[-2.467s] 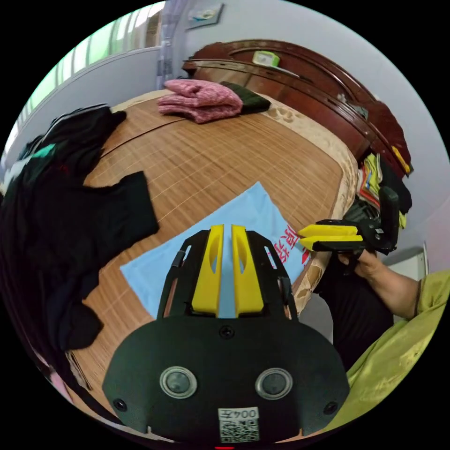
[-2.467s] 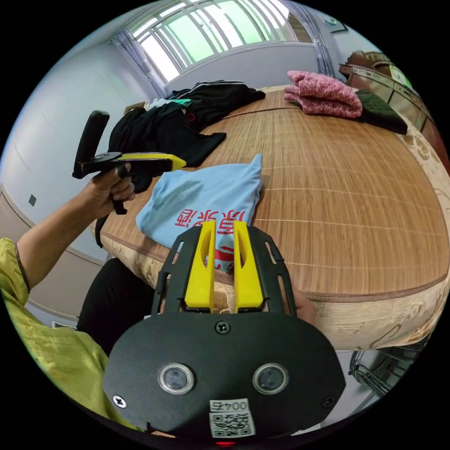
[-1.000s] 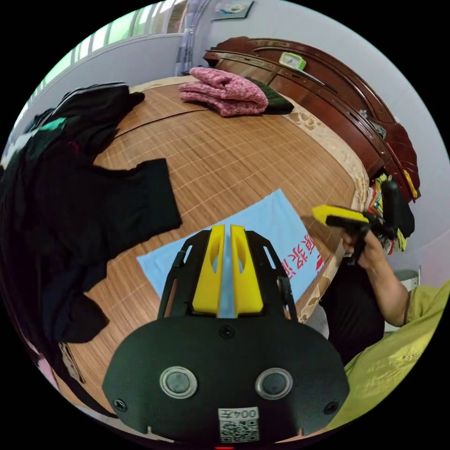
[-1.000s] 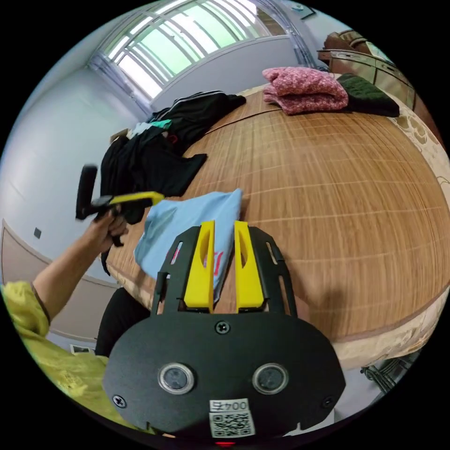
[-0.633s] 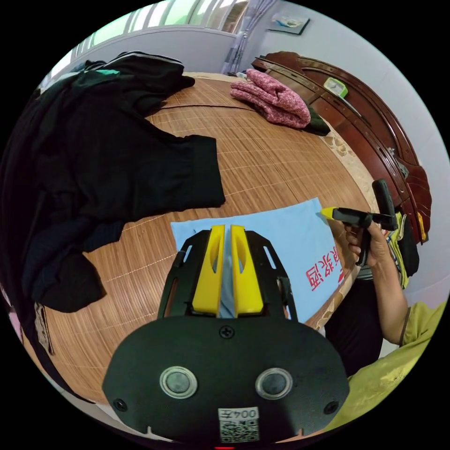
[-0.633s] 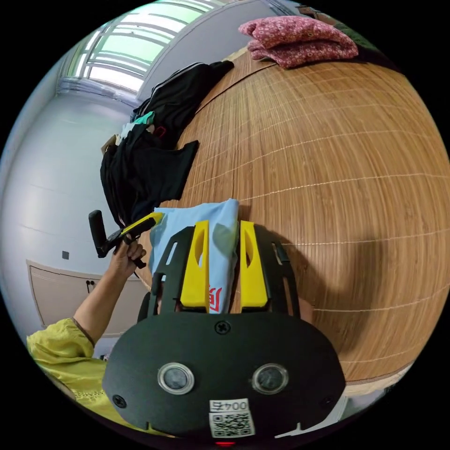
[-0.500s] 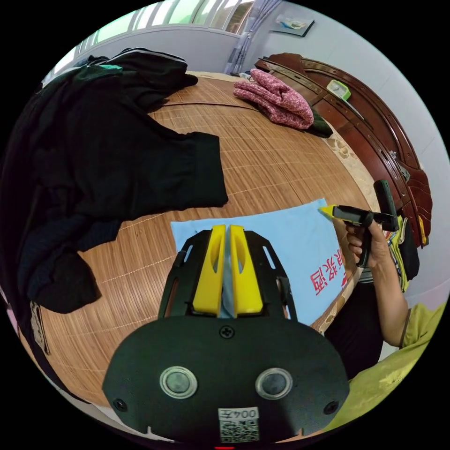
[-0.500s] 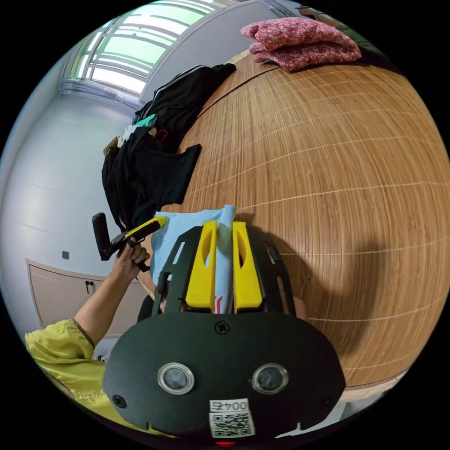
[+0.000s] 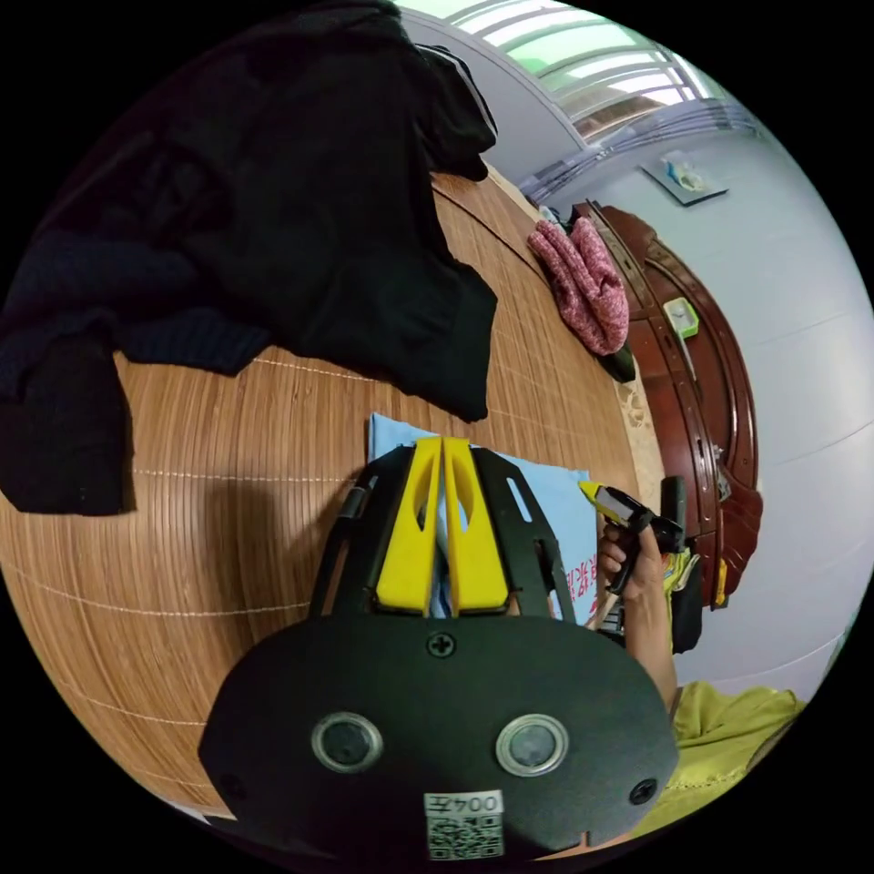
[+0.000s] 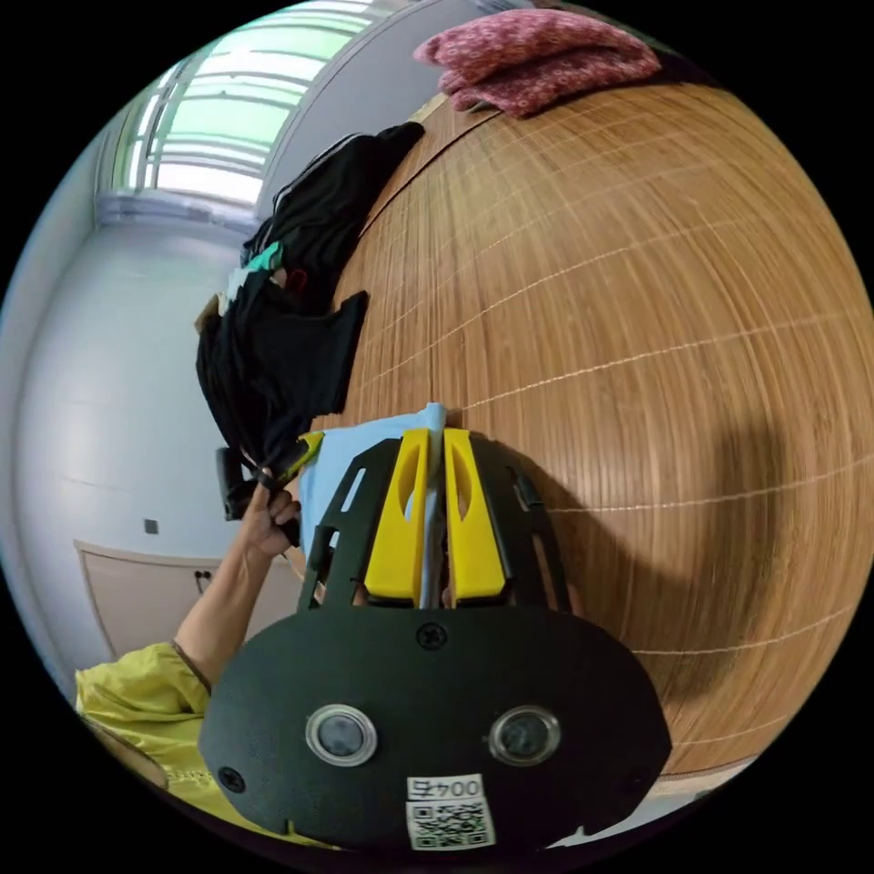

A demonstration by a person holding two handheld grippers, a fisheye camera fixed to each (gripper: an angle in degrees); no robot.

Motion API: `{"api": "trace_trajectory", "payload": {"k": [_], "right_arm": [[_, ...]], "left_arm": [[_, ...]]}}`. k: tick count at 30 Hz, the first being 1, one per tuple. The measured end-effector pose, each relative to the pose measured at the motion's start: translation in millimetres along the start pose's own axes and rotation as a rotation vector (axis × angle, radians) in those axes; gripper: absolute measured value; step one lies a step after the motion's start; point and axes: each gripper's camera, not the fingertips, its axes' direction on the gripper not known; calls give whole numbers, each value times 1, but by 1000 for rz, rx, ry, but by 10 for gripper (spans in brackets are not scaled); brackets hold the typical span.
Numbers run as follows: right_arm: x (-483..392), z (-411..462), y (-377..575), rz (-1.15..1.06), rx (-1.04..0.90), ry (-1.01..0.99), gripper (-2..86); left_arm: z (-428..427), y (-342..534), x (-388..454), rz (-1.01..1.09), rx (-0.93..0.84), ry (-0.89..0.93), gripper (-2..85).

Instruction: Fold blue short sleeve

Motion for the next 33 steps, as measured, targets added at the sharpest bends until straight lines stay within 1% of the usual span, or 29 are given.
{"api": "trace_trajectory", "payload": {"k": [3,4,5,8,9,10,12,13,14,15,16,18,19,22,24,27,31,33], "right_arm": [[-6,-36,11,-51,203,-70,54],[-15,-45,19,-88,255,-48,60],[-21,-47,23,-103,265,-38,58],[-58,-44,41,-150,202,-51,49],[-78,-38,49,-177,171,-27,44],[-99,-29,57,-203,119,33,33],[-127,-14,69,-228,37,136,10],[-144,-6,79,-263,23,190,2],[-151,-2,84,-281,25,223,0],[-165,5,93,-314,40,305,-4],[-176,13,99,-337,37,400,-5],[-189,25,100,-337,-18,517,-7],[-196,33,97,-334,-65,555,-7],[-207,52,79,-296,-162,602,-8],[-215,60,63,-266,-222,598,-8],[-227,70,31,-213,-349,575,-8],[-252,94,-4,-231,-498,621,-8],[-265,104,-14,-267,-547,653,-8]], "left_arm": [[-35,10,-8,4,72,-29,11],[-41,12,-9,12,71,-32,13],[-52,18,-9,40,64,-41,16],[-76,44,5,161,30,-109,24],[-81,59,13,211,7,-143,27],[-84,66,17,237,-5,-161,28],[-88,98,30,319,-66,-277,26],[-88,105,32,337,-81,-312,25],[-86,119,38,379,-113,-388,23],[-82,129,41,413,-153,-463,21],[-79,133,42,426,-176,-498,19],[-69,144,44,459,-254,-576,14],[-66,145,44,466,-275,-582,13],[-65,149,49,493,-264,-593,6],[-67,149,52,479,-260,-587,5],[-69,150,57,516,-259,-595,6],[-68,149,66,597,-291,-620,12],[-71,143,68,602,-329,-573,26]]}}
